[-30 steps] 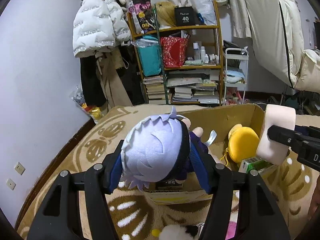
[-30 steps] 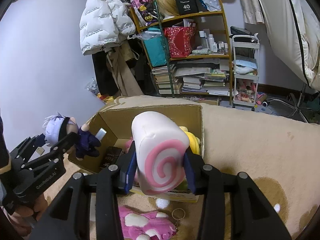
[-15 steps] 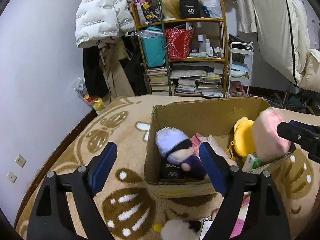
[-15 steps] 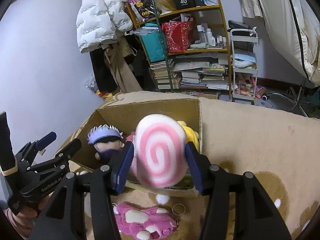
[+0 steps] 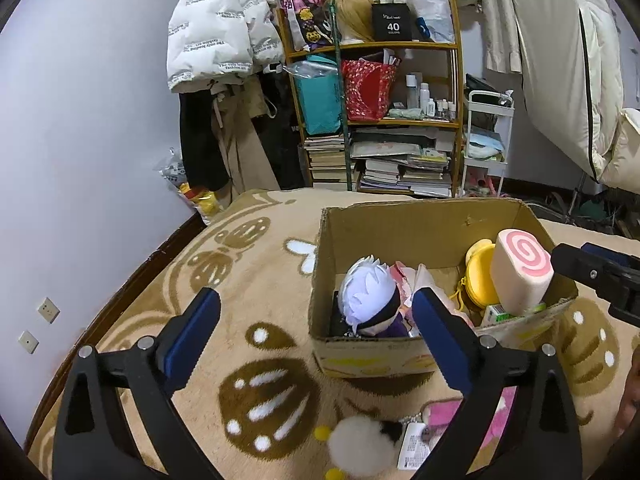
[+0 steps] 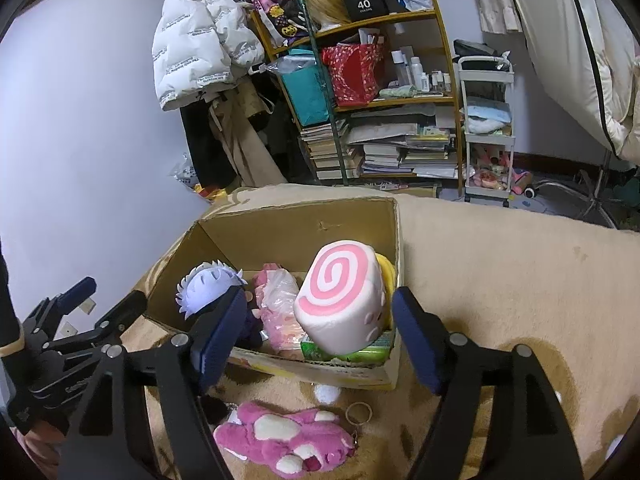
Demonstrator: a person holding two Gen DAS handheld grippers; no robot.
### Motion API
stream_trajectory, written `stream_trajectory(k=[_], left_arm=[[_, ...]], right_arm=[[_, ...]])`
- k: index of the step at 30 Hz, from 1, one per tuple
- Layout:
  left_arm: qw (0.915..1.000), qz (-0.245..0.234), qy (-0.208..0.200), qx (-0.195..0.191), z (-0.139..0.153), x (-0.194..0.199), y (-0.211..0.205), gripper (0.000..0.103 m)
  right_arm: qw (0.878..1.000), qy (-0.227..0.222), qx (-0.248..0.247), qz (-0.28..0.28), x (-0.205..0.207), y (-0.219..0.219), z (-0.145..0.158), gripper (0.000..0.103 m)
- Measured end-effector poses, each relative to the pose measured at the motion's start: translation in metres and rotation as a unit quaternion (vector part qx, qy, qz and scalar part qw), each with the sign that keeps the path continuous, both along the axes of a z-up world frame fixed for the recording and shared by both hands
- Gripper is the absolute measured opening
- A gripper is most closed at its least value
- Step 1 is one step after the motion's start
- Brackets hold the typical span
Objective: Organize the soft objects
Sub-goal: 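Lift the doll and swirl cushion over the box and release both inside, then grasp the white pompom plush with the left tool while the right tool grasps the pink bear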
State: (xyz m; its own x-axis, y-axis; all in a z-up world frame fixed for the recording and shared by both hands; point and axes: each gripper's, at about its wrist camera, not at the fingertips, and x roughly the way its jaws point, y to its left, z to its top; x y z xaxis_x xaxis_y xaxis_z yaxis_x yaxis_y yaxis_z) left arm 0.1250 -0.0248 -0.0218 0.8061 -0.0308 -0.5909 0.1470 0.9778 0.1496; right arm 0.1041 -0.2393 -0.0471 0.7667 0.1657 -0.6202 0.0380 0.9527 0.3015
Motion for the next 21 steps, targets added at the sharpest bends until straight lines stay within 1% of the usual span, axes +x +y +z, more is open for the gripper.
stream_trajectory(k=[2,6,10,15,21], left_arm=[[1.0,0.0,-0.001,-0.001,0.004,-0.005,0.002,0.098],[1.0,0.004,0.004,-0.005,0.01,-0.019,0.008,0.099],[0.9996,0.013,0.017,-0.018,0.012,-0.031,0.016,0.099],[0.9994,0.029,0.015,-0.013,0.018,-0.044,0.022,0.099],[0.9985,0.031,0.038,-0.023,0.018,-0.05,0.03,0.099]], right_arm=[[1.0,-0.004,-0.003,0.001,-0.004,0.0,0.003,0.091],[1.0,-0.008,-0.003,0.003,-0.013,0.003,0.008,0.092],[1.0,-0.009,0.0,0.009,-0.02,0.008,0.013,0.097],[1.0,-0.011,-0.005,0.013,-0.029,0.012,0.018,0.1],[1.0,0.001,-0.009,0.016,-0.04,0.017,0.016,0.101]])
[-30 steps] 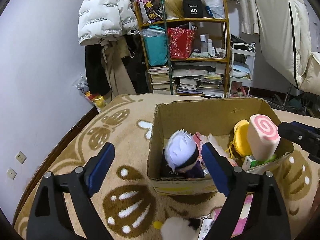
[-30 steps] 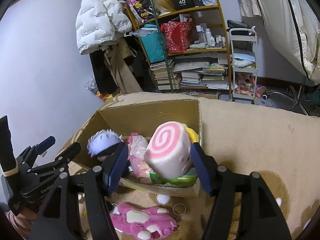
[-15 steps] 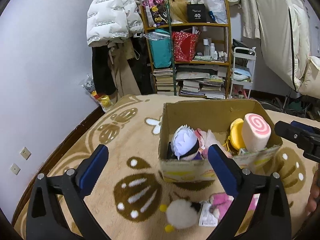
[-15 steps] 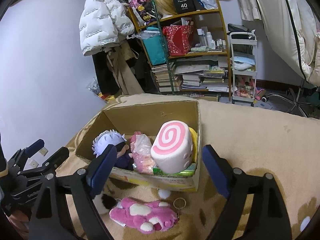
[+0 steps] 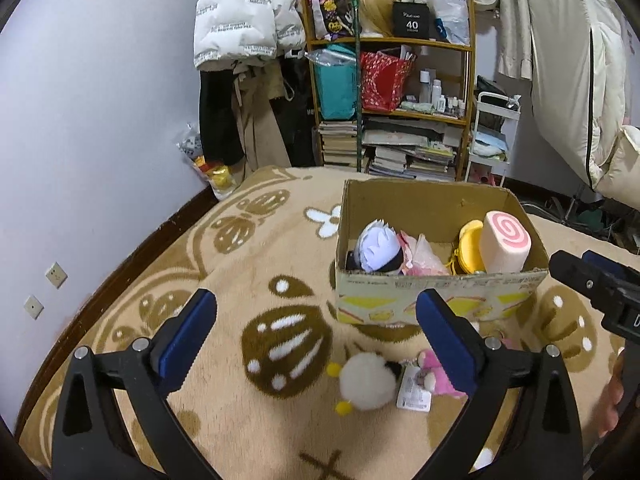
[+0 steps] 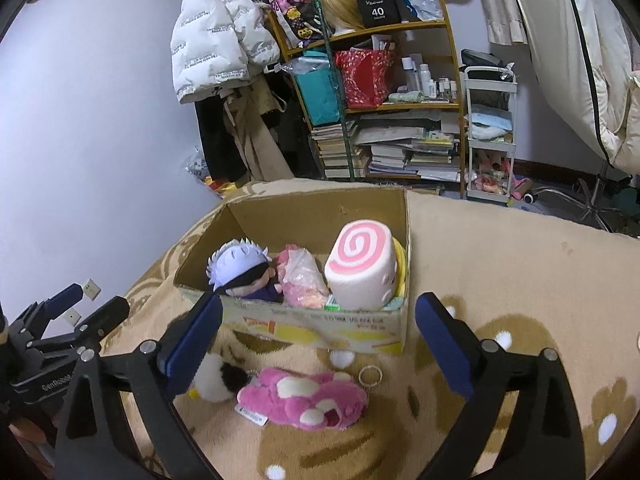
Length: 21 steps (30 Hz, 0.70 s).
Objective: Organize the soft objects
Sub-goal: 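Grasp the white pompom plush with the left tool while the right tool grasps the pink bear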
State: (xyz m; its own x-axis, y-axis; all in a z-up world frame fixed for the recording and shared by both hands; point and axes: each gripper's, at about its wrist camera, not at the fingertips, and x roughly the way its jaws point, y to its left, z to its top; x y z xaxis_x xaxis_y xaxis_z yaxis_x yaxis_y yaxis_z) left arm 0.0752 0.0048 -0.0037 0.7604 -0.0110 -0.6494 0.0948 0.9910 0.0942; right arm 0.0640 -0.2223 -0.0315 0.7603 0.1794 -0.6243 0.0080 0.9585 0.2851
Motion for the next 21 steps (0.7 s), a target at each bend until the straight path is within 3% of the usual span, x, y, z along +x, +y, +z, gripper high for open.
stream_trajectory(k=[21], left_arm=[[0.9935,-0.006,0.109,-0.031,-0.048,0.032,-0.007,0.099]], right_arm=[[0.997,0.073,0.011,0.016,0.01,0.008,-0.039,0.101]])
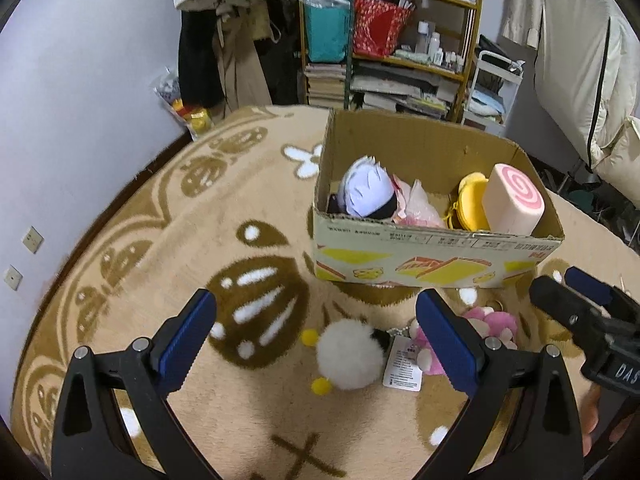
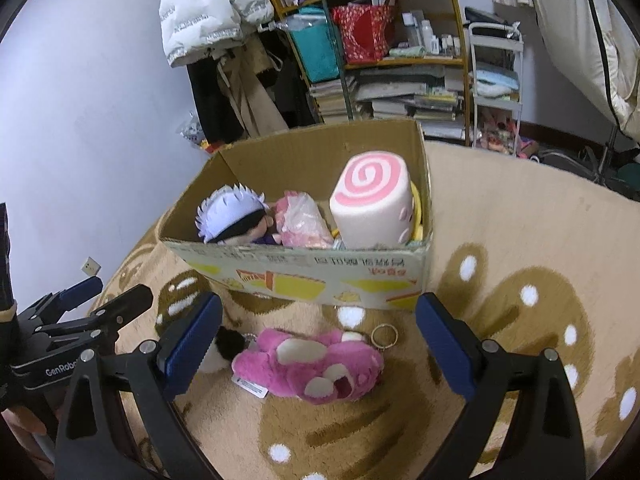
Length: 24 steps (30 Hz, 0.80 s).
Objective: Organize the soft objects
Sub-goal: 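Grasp the white pompom plush with the left tool while the right tool grasps the pink bear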
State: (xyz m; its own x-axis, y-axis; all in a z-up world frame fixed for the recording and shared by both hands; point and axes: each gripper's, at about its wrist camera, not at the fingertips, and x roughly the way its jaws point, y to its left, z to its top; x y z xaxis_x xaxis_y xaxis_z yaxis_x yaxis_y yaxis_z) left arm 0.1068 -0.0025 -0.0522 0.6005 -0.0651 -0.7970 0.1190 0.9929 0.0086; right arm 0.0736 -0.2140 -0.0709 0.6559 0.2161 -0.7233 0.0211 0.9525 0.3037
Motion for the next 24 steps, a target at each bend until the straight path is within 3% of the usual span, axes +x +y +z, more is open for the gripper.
stream_trajectory(k=[14,24], left_arm=[[0.9971,-0.008,0.069,-0.03,-0.031,0.018,-0.002,0.099],[0.9931,-0.01,0.116,-0.016,-0.057,0.028,-0.006,0.099]], right_arm=[[0.998,0.057,-0.002,0.004,0.011,0.004,-0.032,0.101],[0.993,0.11,-0.013,0.031,0.02,0.013,-0.056,0.101]])
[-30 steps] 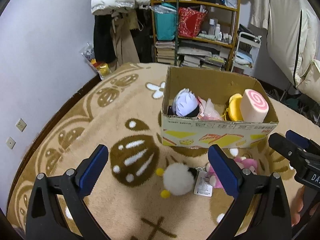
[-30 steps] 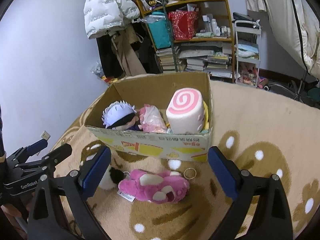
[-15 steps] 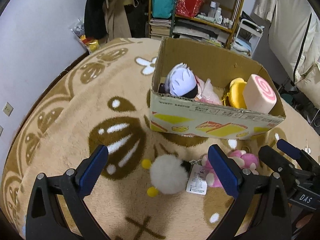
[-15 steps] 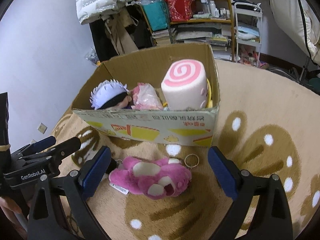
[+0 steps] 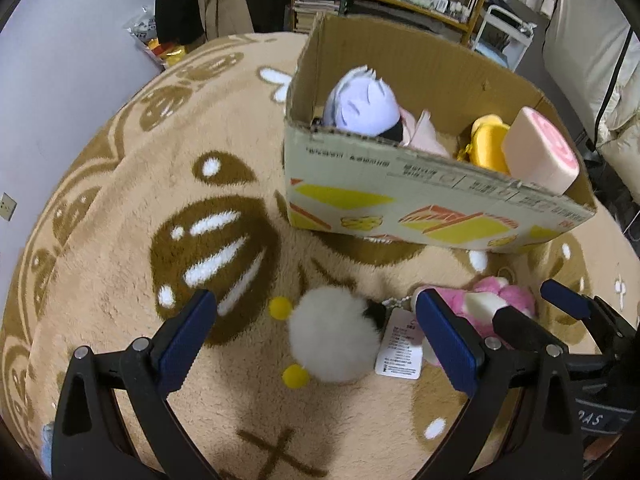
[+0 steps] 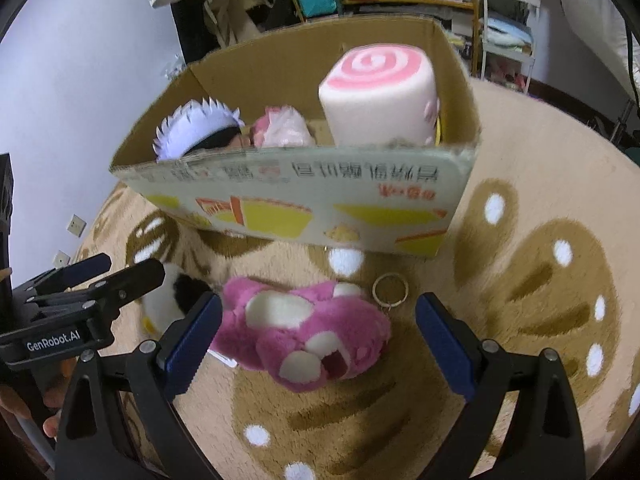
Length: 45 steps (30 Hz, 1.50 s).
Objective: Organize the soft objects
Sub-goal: 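Grasp the white pompom plush with the left tool while the right tool grasps the pink bear, then carry the pompom plush and pink bear over the box and release them inside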
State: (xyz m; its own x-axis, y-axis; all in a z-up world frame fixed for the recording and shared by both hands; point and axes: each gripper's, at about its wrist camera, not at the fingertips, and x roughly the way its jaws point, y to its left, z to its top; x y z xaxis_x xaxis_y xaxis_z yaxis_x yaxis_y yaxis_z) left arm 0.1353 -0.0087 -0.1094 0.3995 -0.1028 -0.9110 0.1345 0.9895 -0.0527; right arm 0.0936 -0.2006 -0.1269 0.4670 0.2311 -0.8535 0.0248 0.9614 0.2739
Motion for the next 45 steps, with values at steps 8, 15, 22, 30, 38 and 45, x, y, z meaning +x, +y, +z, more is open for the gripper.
stream_trajectory(k=[8,15,22,30,38,45], left_arm=[[0.9988,-0.004,0.046,0.016,-0.021,0.005,-0.003,0.099],[0.9976,-0.004,0.068,0.014,-0.03,0.006,-0.002,0.097],[0.9964,-0.014,0.083,0.014,-0.039,0.007,-0.006,0.086],[0.9957,-0.035,0.084,0.016,-0.044,0.004,-0.014,0.069],[0.9949,-0.046,0.09,0.002,-0.045,0.004,-0.014,0.042],[0.9963,-0.052,0.065,0.019,-0.033,-0.007,-0.018,0.04]], right_arm=[[0.999,0.044,0.001,0.017,0.002,0.005,-0.02,0.101],[0.997,0.064,0.025,0.021,0.002,0.003,-0.028,0.101],[0.996,0.076,0.029,0.037,0.001,0.011,-0.032,0.101],[0.994,0.086,0.052,0.044,0.003,0.017,-0.035,0.092],[0.993,0.092,0.051,0.056,-0.002,0.022,-0.034,0.077],[0.995,0.071,0.036,0.056,-0.006,0.021,-0.024,0.069]])
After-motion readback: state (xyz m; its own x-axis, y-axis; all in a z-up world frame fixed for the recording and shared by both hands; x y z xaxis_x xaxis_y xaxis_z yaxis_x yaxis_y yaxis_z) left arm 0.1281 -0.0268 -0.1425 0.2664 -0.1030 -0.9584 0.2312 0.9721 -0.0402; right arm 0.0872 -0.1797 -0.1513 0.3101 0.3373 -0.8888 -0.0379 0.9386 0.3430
